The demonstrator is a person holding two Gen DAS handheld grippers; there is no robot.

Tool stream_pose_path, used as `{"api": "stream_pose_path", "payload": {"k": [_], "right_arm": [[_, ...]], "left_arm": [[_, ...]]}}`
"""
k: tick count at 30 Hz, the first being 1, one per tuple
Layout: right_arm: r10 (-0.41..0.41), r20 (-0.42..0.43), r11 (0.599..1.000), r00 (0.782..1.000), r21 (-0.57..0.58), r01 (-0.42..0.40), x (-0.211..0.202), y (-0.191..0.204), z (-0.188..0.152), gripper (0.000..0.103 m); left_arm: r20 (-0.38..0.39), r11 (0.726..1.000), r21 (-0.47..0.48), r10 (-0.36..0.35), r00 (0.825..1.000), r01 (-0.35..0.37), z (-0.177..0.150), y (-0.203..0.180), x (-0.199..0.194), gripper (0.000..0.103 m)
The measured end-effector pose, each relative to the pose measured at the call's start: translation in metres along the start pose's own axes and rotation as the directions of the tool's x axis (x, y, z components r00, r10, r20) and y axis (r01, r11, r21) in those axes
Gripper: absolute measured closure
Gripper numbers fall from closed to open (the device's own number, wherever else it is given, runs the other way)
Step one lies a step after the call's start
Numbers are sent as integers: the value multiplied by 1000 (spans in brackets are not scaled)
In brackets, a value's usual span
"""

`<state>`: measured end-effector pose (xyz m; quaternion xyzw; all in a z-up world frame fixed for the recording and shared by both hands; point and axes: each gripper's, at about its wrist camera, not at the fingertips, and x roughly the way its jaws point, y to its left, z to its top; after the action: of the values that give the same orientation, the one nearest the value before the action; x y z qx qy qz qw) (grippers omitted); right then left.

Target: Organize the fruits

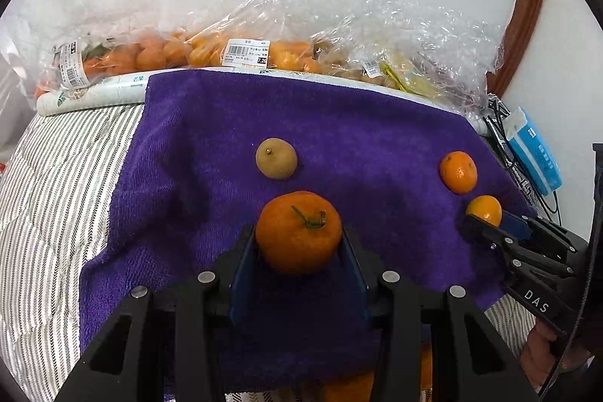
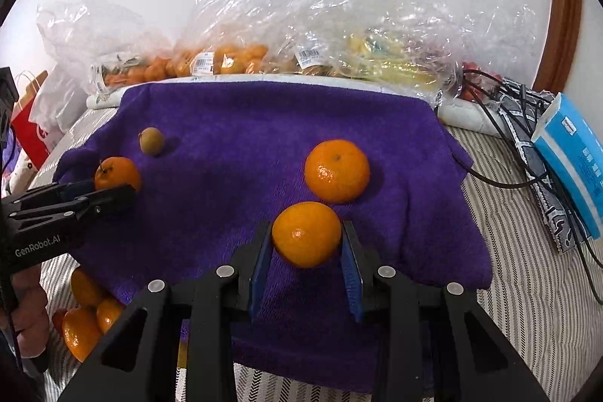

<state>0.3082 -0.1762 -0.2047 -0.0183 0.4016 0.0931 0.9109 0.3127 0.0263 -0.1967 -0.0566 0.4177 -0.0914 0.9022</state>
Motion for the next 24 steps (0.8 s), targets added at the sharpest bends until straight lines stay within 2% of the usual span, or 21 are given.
{"api": "stream_pose_path", "payload": {"k": [11, 12, 16, 20, 24], "right_arm": [[-10, -8, 1000, 1000, -23, 10, 1, 4, 0, 67], [-9, -8, 1000, 1000, -24, 9, 0, 3, 1, 66], [-6, 23, 1000, 1000, -8, 7, -8, 0, 3, 49], [1, 30, 1000, 1000, 11, -1, -10, -3, 4, 48], [6, 25, 1000, 1000, 25, -6, -9, -5, 4, 47]], "left_arm": [[-2, 1000, 2, -2, 1000, 2, 0, 0, 0, 61], [-2, 1000, 0, -6, 1000, 6, 1, 0, 0, 61], [29, 999, -18, -26, 999, 27, 2, 2, -5, 60], [90, 999, -15, -43, 995, 44, 4, 3, -17, 54], [112, 998, -16, -58, 992, 60, 5, 2, -22, 52]]}}
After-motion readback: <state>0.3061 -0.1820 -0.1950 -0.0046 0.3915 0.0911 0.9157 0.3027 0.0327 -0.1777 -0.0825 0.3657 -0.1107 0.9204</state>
